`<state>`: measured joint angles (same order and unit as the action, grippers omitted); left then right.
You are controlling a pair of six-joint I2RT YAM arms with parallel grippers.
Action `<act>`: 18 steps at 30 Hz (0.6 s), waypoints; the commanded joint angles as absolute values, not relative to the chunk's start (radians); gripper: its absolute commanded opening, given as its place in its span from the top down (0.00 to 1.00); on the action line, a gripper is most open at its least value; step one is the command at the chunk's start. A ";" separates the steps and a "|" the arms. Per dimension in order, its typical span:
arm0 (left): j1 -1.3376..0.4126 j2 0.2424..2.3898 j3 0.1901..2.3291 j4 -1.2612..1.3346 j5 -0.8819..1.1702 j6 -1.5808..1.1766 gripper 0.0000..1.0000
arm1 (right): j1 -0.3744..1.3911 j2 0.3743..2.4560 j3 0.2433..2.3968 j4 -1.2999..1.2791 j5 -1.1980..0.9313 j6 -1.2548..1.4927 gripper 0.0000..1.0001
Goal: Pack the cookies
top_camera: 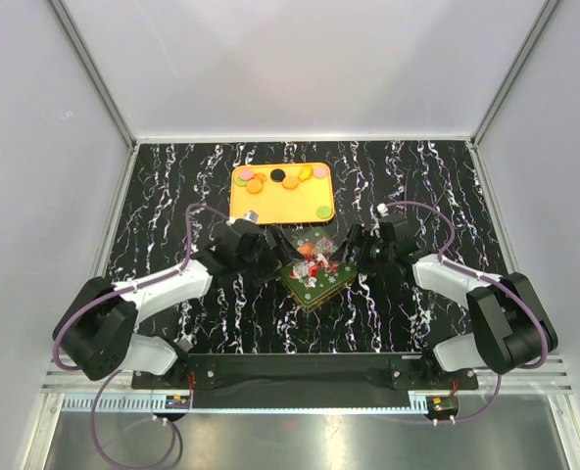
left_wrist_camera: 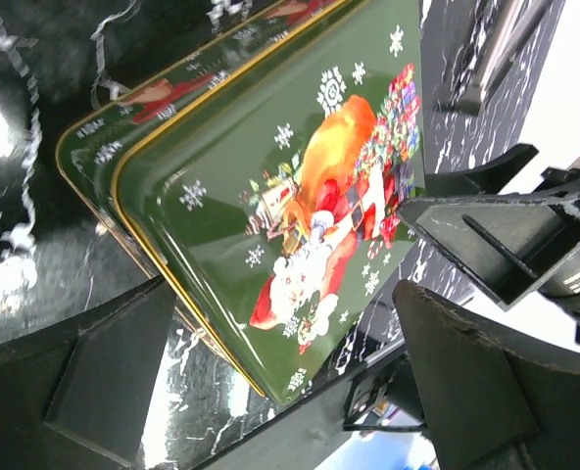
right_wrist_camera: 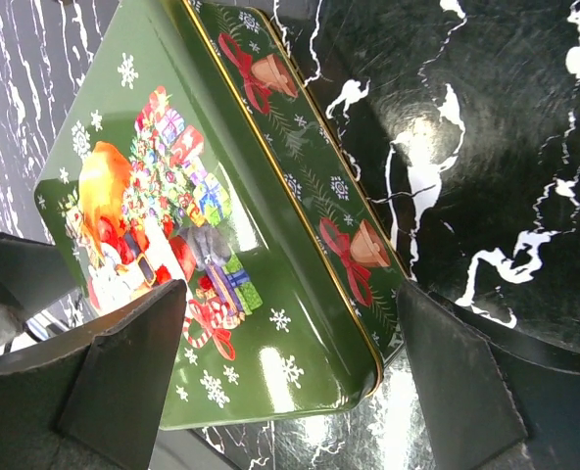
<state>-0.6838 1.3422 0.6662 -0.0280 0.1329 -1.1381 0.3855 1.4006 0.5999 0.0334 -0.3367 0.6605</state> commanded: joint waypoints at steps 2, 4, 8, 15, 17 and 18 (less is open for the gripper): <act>-0.689 1.348 0.738 0.055 0.337 -1.051 0.01 | 0.407 1.370 0.598 0.078 -0.376 0.690 0.06; -0.687 1.341 0.732 0.028 0.366 -1.045 0.01 | 0.407 1.368 0.595 0.081 -0.373 0.693 0.06; -0.669 1.319 0.690 0.075 0.457 -1.094 0.01 | 0.407 1.370 0.583 0.098 -0.377 0.701 0.06; -0.669 1.353 0.626 0.241 0.494 -1.219 0.02 | 0.459 1.338 0.578 0.112 -0.353 0.732 0.06; -0.669 1.356 0.618 0.265 0.485 -1.233 0.04 | 0.477 1.336 0.580 0.106 -0.348 0.735 0.06; -0.669 1.361 0.617 0.284 0.483 -1.242 0.07 | 0.480 1.335 0.580 0.107 -0.347 0.736 0.07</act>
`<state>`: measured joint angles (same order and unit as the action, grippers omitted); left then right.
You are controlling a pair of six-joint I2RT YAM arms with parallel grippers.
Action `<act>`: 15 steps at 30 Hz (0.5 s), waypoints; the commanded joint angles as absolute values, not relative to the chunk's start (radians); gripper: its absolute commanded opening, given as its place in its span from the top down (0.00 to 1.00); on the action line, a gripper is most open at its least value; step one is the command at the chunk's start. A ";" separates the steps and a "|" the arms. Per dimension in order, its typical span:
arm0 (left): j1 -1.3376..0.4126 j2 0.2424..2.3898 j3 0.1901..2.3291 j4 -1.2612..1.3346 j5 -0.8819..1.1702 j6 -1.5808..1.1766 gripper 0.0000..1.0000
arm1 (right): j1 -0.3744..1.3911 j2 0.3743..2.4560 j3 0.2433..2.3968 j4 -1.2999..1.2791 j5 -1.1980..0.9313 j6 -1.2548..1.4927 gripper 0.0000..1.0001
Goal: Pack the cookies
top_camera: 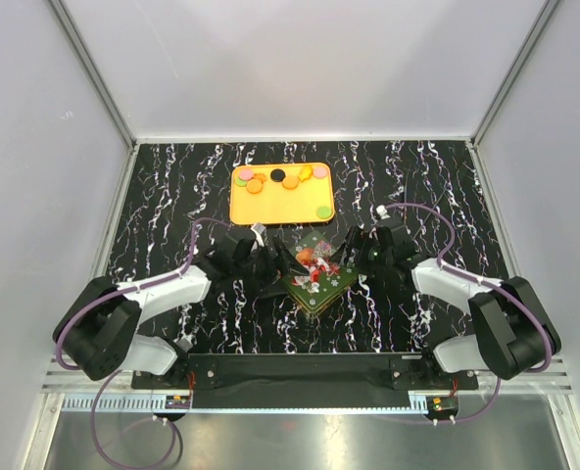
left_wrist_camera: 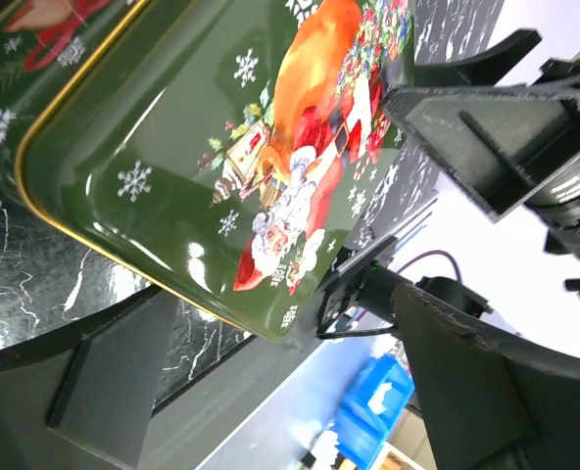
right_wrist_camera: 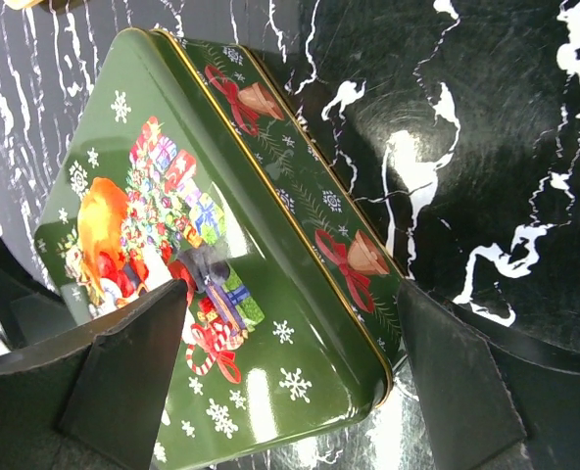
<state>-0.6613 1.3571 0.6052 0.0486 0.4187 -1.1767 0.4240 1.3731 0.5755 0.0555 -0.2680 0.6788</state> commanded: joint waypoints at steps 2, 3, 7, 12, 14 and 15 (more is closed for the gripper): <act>-0.667 1.361 0.612 0.291 0.477 -1.252 0.09 | 0.495 1.335 0.575 0.113 -0.351 0.741 0.07; -0.664 1.361 0.611 0.302 0.476 -1.255 0.11 | 0.505 1.330 0.572 0.115 -0.348 0.744 0.07; -0.641 1.370 0.618 0.301 0.491 -1.246 0.22 | 0.548 1.316 0.572 0.112 -0.334 0.749 0.07; -0.631 1.382 0.626 0.237 0.492 -1.185 0.26 | 0.557 1.310 0.578 0.094 -0.327 0.736 0.08; -0.620 1.382 0.623 0.213 0.491 -1.157 0.27 | 0.563 1.299 0.589 0.058 -0.316 0.718 0.09; -0.603 1.382 0.623 0.186 0.489 -1.131 0.28 | 0.566 1.289 0.591 0.048 -0.311 0.715 0.09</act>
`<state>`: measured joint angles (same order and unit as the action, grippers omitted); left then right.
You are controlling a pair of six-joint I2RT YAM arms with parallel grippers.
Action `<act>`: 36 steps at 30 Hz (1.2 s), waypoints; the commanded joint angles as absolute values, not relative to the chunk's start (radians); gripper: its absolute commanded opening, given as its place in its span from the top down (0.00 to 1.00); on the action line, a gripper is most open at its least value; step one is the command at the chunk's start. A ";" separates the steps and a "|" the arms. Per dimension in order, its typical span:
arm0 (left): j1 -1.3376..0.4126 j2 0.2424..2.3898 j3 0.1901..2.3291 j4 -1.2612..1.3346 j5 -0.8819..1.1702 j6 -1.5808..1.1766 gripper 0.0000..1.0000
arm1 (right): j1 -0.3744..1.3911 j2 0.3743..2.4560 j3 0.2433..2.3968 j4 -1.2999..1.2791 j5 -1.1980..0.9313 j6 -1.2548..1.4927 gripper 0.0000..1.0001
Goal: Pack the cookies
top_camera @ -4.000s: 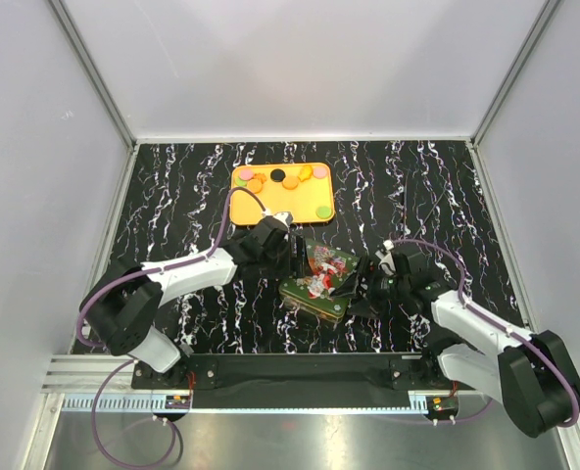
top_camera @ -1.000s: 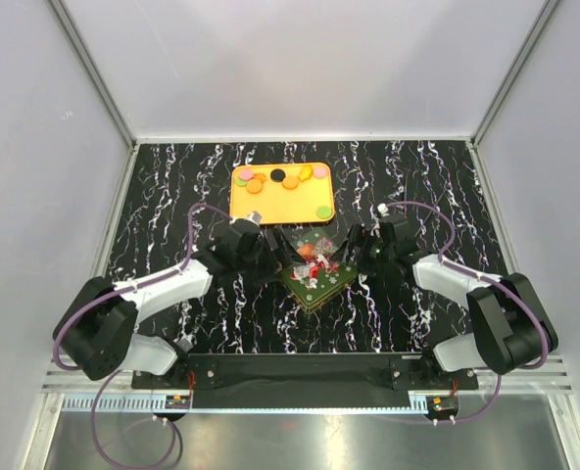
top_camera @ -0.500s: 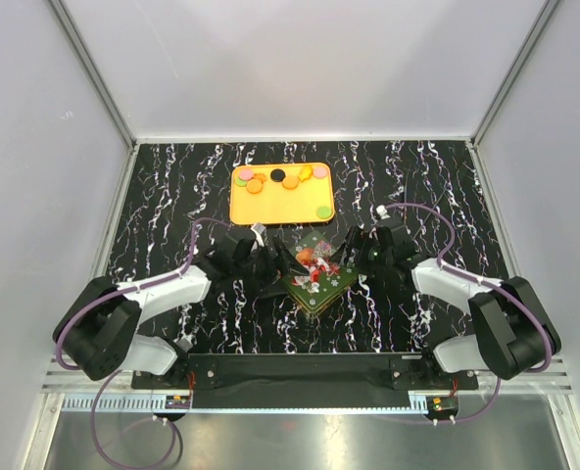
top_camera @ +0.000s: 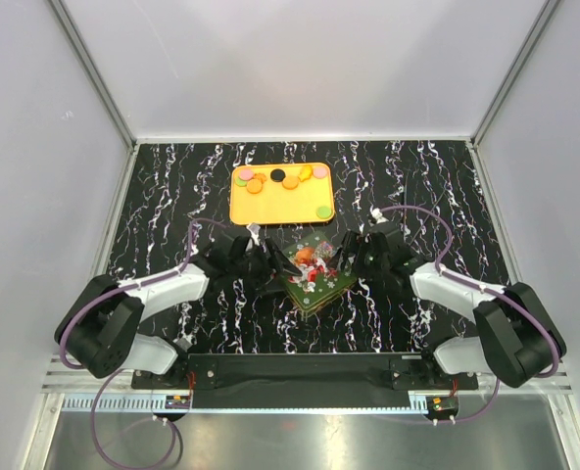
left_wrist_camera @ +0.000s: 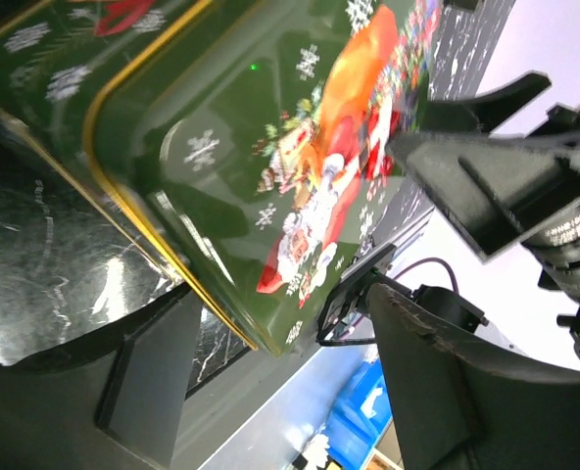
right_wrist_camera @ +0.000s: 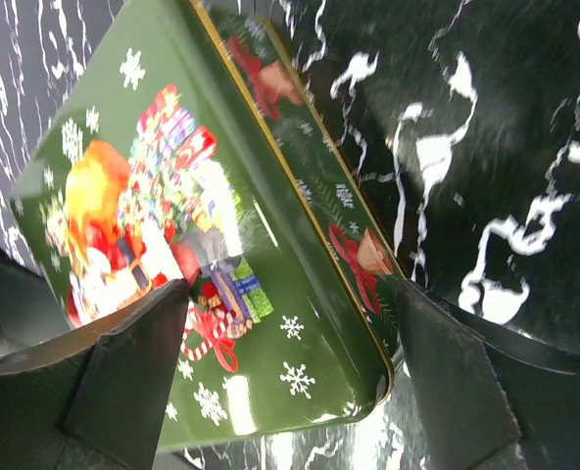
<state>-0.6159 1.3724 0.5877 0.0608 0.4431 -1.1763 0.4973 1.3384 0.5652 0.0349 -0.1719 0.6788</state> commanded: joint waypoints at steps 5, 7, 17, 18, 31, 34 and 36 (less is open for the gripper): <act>-0.563 1.387 0.638 0.143 0.505 -1.074 0.31 | 0.604 1.249 0.615 0.006 -0.301 0.690 0.12; -0.560 1.397 0.649 0.117 0.502 -1.048 0.31 | 0.609 1.236 0.621 -0.037 -0.304 0.687 0.12; -0.558 1.431 0.684 0.043 0.471 -0.970 0.32 | 0.612 1.215 0.663 -0.127 -0.261 0.657 0.15; -0.558 1.436 0.684 0.044 0.477 -0.966 0.32 | 0.612 1.209 0.667 -0.132 -0.259 0.655 0.16; -0.558 1.460 0.692 0.032 0.468 -0.937 0.32 | 0.617 1.250 0.713 -0.144 -0.357 0.676 0.16; -0.560 1.451 0.696 0.060 0.523 -0.971 0.27 | 0.617 1.276 0.687 -0.094 -0.364 0.695 0.14; -0.563 1.439 0.706 0.060 0.543 -0.983 0.24 | 0.617 1.293 0.673 -0.054 -0.362 0.703 0.12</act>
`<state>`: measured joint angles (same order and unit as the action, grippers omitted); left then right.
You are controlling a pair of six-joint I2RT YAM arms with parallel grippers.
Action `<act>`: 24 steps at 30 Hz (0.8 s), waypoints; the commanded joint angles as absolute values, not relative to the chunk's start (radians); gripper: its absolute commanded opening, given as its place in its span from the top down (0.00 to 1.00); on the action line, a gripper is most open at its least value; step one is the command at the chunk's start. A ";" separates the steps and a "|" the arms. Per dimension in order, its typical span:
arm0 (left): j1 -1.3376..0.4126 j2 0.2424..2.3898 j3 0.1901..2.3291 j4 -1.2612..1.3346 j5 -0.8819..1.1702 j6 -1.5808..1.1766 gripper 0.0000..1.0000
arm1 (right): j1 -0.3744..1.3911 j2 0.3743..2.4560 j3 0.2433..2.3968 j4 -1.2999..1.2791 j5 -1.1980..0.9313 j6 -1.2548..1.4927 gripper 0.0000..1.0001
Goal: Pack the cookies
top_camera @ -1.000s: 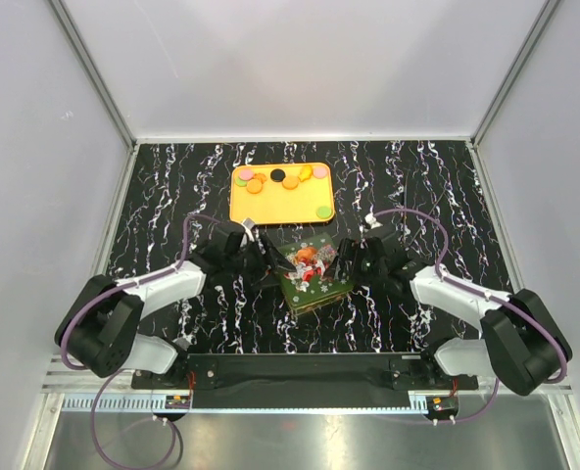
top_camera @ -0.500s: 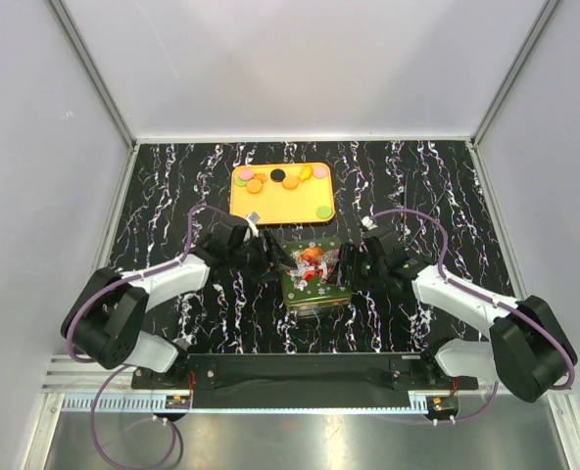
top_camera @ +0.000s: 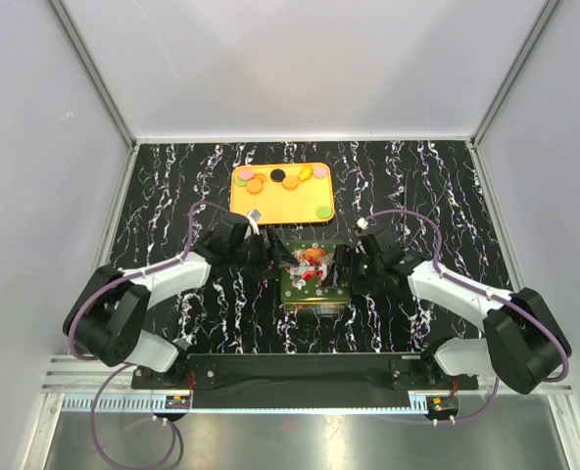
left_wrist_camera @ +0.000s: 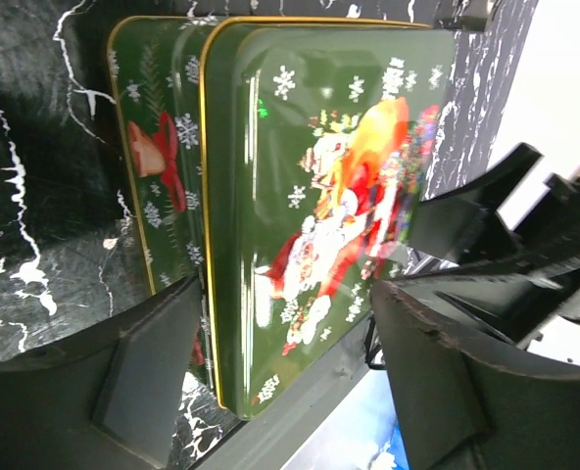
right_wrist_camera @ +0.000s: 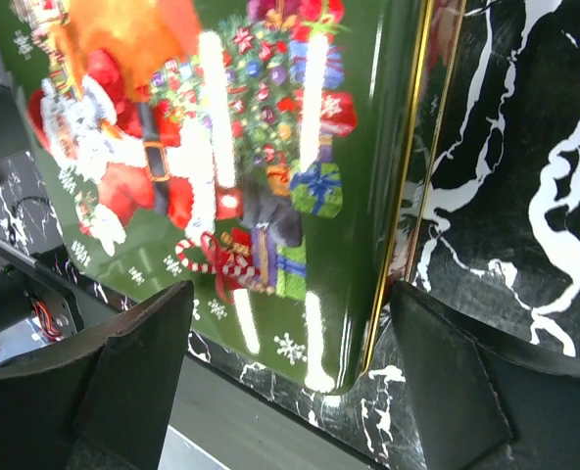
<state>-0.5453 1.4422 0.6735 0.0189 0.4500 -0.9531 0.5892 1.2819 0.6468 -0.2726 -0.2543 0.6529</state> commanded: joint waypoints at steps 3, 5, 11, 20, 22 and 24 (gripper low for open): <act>-0.561 1.431 0.712 0.063 0.577 -0.999 0.18 | 0.617 1.310 0.652 -0.022 -0.345 0.716 0.11; -0.561 1.437 0.709 0.077 0.594 -1.008 0.17 | 0.617 1.315 0.644 -0.009 -0.315 0.718 0.11; -0.560 1.439 0.699 0.141 0.676 -1.089 0.16 | 0.617 1.319 0.614 0.046 -0.253 0.726 0.13; -0.555 1.431 0.704 0.137 0.706 -1.112 0.16 | 0.617 1.295 0.575 0.101 -0.239 0.730 0.09; -0.549 1.431 0.703 0.138 0.706 -1.108 0.16 | 0.617 1.286 0.574 0.113 -0.245 0.742 0.07; -0.549 1.430 0.703 0.124 0.698 -1.095 0.16 | 0.617 1.264 0.575 0.107 -0.250 0.746 0.06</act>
<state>-0.5179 1.4418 0.6804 0.0231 0.4942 -1.0286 0.5892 1.2949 0.5674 -0.0727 -0.2028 0.6945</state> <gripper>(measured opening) 0.842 0.932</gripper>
